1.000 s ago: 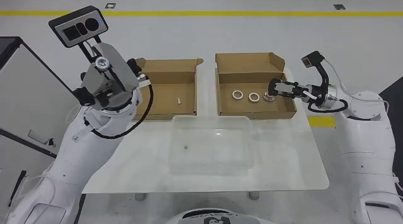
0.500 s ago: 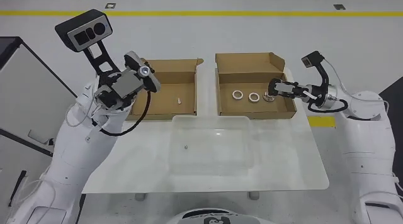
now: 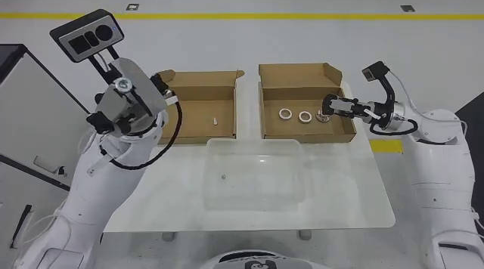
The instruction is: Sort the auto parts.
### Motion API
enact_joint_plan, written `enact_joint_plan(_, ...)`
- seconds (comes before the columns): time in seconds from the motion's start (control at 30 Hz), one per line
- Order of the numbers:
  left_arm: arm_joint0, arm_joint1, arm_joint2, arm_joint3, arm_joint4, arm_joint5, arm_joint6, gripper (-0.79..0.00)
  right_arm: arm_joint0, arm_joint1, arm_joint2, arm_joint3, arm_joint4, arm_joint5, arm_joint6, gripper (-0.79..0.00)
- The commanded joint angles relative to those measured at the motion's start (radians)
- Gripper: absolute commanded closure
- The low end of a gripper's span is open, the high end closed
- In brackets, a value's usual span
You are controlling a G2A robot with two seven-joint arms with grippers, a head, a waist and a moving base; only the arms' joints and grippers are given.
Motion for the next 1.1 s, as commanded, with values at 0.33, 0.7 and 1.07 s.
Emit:
enact_joint_plan(0.33, 0.027, -0.002, -0.075, 0.035, 0.221, 0.046, -0.007, 0.000, 0.000, 0.000, 0.000, 0.000, 0.000, 0.000, 0.000, -0.785)
enact_joint_plan(0.7, 0.043, -0.016, -0.053, -0.005, 0.195, 0.035, 0.046, 0.000, 0.000, 0.000, 0.000, 0.000, 0.000, 0.000, 0.000, -0.785)
enact_joint_plan(1.07, 0.028, -0.022, -0.042, 0.009, 0.086, 0.020, -0.020, 0.000, 0.000, 0.000, 0.000, 0.000, 0.000, 0.000, 0.000, -0.785)
